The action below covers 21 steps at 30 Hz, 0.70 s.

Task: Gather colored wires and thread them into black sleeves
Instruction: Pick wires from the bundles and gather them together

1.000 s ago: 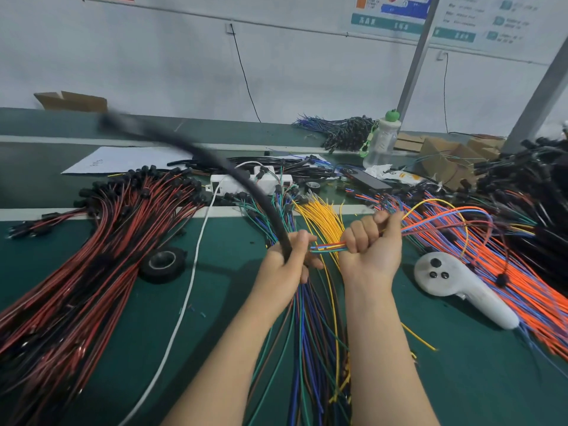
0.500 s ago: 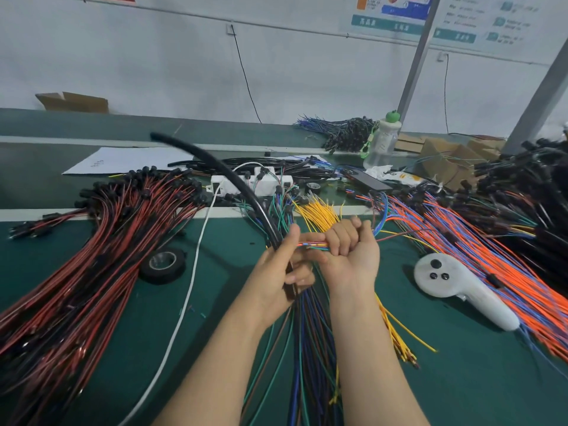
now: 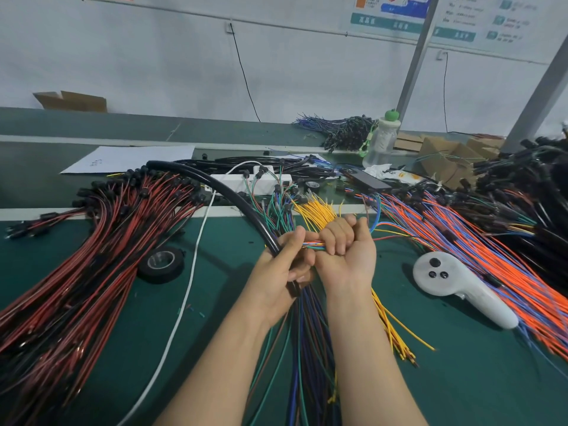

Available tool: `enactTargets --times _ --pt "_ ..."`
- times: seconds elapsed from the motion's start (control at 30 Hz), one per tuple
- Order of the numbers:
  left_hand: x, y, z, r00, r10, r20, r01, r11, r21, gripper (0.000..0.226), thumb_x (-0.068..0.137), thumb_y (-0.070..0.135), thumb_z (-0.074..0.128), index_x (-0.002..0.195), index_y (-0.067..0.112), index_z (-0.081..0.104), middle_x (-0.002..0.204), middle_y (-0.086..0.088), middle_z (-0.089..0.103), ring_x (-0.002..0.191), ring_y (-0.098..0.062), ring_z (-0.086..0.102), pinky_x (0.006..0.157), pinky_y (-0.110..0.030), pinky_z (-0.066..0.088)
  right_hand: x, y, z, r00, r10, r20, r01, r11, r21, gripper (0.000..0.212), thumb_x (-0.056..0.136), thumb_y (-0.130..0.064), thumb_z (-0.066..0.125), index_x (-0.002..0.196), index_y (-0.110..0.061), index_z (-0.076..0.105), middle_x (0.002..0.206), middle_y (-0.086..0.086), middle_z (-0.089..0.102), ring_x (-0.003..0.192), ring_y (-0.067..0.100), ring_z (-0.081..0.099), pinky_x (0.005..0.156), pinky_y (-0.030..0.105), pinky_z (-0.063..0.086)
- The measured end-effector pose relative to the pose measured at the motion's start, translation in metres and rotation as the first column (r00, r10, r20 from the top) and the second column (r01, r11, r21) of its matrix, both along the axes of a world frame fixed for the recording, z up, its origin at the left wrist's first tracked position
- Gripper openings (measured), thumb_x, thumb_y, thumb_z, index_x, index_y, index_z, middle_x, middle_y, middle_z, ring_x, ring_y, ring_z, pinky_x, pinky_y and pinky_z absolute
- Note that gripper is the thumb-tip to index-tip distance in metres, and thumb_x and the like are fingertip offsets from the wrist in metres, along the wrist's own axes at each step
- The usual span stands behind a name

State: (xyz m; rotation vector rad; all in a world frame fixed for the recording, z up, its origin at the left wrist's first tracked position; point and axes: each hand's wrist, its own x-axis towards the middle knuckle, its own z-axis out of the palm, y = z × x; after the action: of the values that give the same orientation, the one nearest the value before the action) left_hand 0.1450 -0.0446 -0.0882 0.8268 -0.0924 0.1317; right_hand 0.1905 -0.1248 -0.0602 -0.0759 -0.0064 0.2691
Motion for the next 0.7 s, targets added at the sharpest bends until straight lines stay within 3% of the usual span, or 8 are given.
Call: enactTargets --times 0.23,0.4,0.57,0.63,0.7 --pt "-0.002 -0.004 0.0 1.0 0.007 -0.008 -0.006 0.999 0.039 0.022 0.08 0.028 0.053 0.083 0.007 0.058 0.046 0.005 0.048 0.033 0.0 0.026 0.042 -0.014 0.022 -0.001 0.002 0.0 1.0 -0.005 0.021 0.006 0.998 -0.068 0.04 0.102 -0.033 0.035 0.066 -0.015 0.039 0.036 -0.006 0.022 0.025 0.007 0.02 0.025 0.018 0.016" --pt "-0.001 0.001 -0.003 0.999 -0.041 0.001 0.041 0.998 0.039 0.03 0.078 0.035 0.057 0.09 0.008 0.06 0.055 0.002 0.052 0.034 0.001 0.025 0.042 -0.013 0.021 0.0 0.001 0.001 0.998 -0.067 -0.02 0.066 0.996 -0.059 0.042 0.102 -0.034 0.035 0.065 -0.015 0.039 0.038 -0.007 0.02 0.026 0.007 0.017 0.026 0.018 0.015" --pt "-0.002 0.003 -0.002 0.998 0.037 0.042 -0.046 0.971 0.234 0.016 0.079 0.02 0.064 0.09 0.008 0.062 0.062 -0.011 0.053 0.035 -0.002 0.024 0.041 -0.014 0.025 0.002 -0.003 0.002 0.995 -0.093 -0.034 0.091 0.995 -0.048 0.046 0.102 -0.039 0.035 0.063 -0.015 0.041 0.038 -0.006 0.02 0.026 0.006 0.017 0.025 0.018 0.015" --pt "0.0 0.006 -0.001 0.991 0.118 0.059 -0.131 0.921 0.368 0.006 0.09 0.01 0.056 0.091 0.008 0.062 0.06 -0.014 0.055 0.037 -0.005 0.025 0.042 -0.015 0.025 0.001 -0.002 0.002 0.993 -0.115 -0.016 0.112 0.984 -0.14 0.046 0.102 -0.04 0.035 0.064 -0.016 0.041 0.038 -0.007 0.02 0.027 0.006 0.017 0.026 0.018 0.015" --pt "0.0 0.008 -0.002 0.983 0.163 0.079 -0.181 0.864 0.47 0.012 0.095 0.006 0.05 0.091 0.01 0.061 0.057 -0.006 0.061 0.039 -0.006 0.026 0.043 -0.017 0.023 0.001 -0.002 0.003 0.992 -0.125 0.024 0.127 0.958 -0.256 0.044 0.102 -0.04 0.036 0.065 -0.017 0.041 0.039 -0.007 0.02 0.028 0.005 0.017 0.028 0.018 0.015"
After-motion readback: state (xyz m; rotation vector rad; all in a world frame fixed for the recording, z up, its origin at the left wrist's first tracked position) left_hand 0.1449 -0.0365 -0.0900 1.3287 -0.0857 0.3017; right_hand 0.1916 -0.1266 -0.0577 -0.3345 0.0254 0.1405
